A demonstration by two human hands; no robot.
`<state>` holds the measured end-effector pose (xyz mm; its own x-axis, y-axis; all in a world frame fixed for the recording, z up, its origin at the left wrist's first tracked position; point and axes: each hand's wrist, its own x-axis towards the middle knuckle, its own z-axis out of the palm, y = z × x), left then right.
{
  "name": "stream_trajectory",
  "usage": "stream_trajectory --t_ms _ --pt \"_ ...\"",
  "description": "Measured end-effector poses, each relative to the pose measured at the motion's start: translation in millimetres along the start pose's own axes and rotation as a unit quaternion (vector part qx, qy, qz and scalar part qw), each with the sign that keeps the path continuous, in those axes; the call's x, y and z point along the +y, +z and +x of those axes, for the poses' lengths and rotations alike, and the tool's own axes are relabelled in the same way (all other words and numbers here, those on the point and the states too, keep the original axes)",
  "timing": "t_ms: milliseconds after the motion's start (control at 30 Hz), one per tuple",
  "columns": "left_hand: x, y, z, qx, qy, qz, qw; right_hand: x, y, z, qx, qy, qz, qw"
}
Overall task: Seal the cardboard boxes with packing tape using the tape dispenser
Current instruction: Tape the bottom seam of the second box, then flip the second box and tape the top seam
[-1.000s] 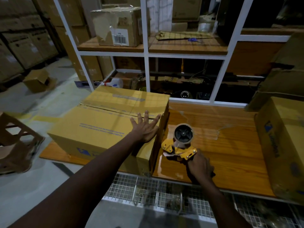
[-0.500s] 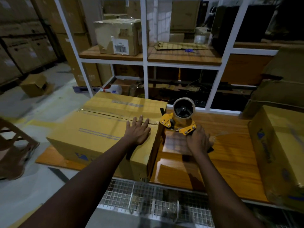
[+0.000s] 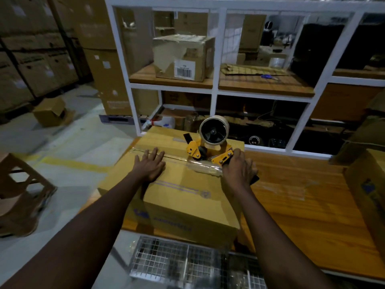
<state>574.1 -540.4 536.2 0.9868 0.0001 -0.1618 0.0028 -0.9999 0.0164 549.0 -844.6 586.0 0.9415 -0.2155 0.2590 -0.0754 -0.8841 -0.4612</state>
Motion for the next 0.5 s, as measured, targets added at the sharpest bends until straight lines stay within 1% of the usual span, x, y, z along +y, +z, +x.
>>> stream_trajectory --t_ms 67,200,300,400,500 --pt "-33.1 -4.7 0.8 -0.005 -0.007 0.003 1.0 -25.2 14.6 -4.2 0.006 -0.005 -0.003 1.0" --pt "-93.1 -15.9 7.3 -0.019 0.036 0.033 0.999 -68.8 43.1 -10.7 0.026 -0.021 0.007 0.999" --pt "-127.6 -23.6 15.0 -0.029 0.05 0.043 0.997 -94.1 59.0 -12.1 0.027 -0.012 0.008 1.0" --pt "-140.6 -19.7 17.1 -0.03 0.059 -0.027 0.997 -108.5 69.5 -14.6 0.029 -0.012 -0.001 1.0" --pt "-139.2 -9.8 9.1 -0.022 0.036 -0.102 0.994 -113.6 74.9 -18.5 0.04 -0.026 -0.01 0.999"
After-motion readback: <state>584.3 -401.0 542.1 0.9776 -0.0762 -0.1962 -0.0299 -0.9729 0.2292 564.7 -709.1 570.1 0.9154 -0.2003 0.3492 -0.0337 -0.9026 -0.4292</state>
